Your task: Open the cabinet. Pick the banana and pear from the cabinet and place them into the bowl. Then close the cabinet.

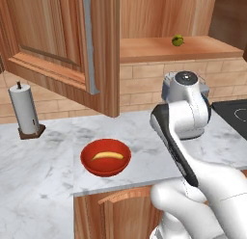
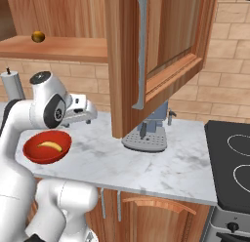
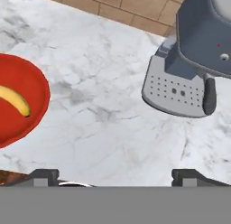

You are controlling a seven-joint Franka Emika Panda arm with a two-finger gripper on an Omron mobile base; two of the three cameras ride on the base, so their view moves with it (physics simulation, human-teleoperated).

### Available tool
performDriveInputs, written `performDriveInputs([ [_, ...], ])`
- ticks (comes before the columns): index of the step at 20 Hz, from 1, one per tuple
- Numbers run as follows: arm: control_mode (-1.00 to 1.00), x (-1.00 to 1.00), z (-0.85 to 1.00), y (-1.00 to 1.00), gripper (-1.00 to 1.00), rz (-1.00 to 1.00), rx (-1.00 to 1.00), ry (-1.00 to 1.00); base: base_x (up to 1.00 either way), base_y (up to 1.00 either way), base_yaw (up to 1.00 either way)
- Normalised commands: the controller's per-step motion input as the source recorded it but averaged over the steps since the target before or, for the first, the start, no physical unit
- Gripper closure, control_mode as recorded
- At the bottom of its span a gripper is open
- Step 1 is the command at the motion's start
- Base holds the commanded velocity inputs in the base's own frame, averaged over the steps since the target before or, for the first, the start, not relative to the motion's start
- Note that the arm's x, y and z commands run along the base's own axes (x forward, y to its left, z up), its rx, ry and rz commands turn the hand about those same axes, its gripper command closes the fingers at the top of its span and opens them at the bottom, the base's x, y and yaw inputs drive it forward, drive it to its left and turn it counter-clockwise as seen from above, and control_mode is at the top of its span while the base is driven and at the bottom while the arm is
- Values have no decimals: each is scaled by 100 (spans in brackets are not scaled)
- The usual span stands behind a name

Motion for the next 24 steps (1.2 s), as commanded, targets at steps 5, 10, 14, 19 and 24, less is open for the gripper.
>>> performDriveInputs([
  [5, -100, -49, 38, -57, -100, -11, 2, -16, 0, 0, 0],
  [10, -100, -15, 41, -48, -100, -21, 0, -20, 0, 0, 0],
  [14, -100, -7, 46, -42, -100, -23, 0, -18, 0, 0, 0],
  [19, -100, -10, 50, -34, -100, -21, 1, -19, 0, 0, 0],
  [24, -100, -10, 49, -19, -100, -16, 2, -14, 0, 0, 0],
])
